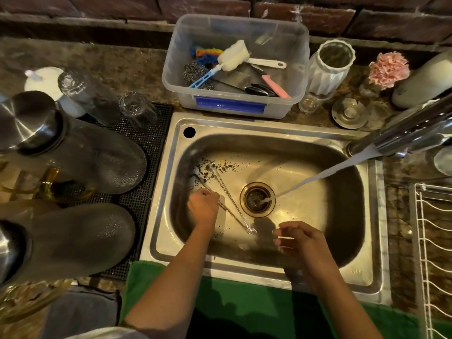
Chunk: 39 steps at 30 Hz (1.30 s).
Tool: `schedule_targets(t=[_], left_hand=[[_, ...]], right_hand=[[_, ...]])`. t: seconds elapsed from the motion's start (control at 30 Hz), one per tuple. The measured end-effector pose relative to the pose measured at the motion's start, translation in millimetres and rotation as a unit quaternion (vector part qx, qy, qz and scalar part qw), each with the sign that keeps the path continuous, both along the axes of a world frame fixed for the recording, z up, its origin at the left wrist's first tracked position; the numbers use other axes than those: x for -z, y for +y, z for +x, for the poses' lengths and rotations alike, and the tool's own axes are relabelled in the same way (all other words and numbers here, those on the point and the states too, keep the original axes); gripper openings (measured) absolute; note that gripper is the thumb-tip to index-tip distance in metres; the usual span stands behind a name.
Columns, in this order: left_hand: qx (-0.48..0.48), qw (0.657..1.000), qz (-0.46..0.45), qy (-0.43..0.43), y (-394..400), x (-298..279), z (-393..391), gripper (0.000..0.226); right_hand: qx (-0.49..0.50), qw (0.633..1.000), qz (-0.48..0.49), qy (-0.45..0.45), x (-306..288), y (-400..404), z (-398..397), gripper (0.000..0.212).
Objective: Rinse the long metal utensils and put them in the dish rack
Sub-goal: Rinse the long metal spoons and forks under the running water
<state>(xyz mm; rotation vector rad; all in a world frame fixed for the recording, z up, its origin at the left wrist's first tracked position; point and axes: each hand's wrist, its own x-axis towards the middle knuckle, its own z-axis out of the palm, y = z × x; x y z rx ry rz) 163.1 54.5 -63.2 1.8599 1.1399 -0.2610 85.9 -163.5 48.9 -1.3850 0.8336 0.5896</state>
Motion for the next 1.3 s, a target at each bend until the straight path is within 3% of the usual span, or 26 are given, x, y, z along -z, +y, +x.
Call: schedule_targets(t=[0.13, 0.27, 0.37, 0.43, 0.5, 0.7, 0.83, 0.9, 1.1, 1.3], left_hand=[[-0.038, 0.993, -0.015, -0.109, -12, -52, -18, 0.014], [-0.127, 0.963, -0.165, -0.172, -32, -110, -34, 0.029], [-0.121, 0.947, -0.255, -0.152, -55, -140, -45, 0.024], [-0.116, 0.935, -0.313, -0.125, -72, -154, -56, 0.024], [-0.104, 0.924, -0.345, -0.125, -90, -161, -65, 0.019], [-0.053, 0.921, -0.368, -0.113, -129, -159, -79, 0.019], [-0.029, 0.917, -0.385, -0.102, -145, -151, -71, 0.016], [-0.010, 0.918, -0.384, -0.101, -153, -147, -64, 0.018], [-0.087, 0.890, -0.420, -0.153, -160, -137, -38, 0.016], [-0.112, 0.896, -0.394, -0.172, -160, -128, -22, 0.010]], right_hand=[[-0.037, 0.990, 0.134, 0.031, -15, 19, -5, 0.027], [-0.077, 0.986, 0.144, 0.021, -26, 41, -14, 0.022], [0.020, 0.982, 0.185, 0.017, -31, 51, -19, 0.023], [0.139, 0.958, 0.252, -0.008, -33, 50, -19, 0.033], [0.227, 0.927, 0.294, -0.050, -35, 42, -19, 0.029], [0.339, 0.883, 0.306, -0.110, -34, 7, -13, 0.018], [0.355, 0.889, 0.254, -0.142, -31, -12, -10, 0.026], [0.359, 0.895, 0.222, -0.148, -31, -20, -8, 0.021], [0.416, 0.870, 0.223, -0.142, -26, -40, -1, 0.014], [0.419, 0.872, 0.213, -0.141, -23, -44, 1, 0.017]])
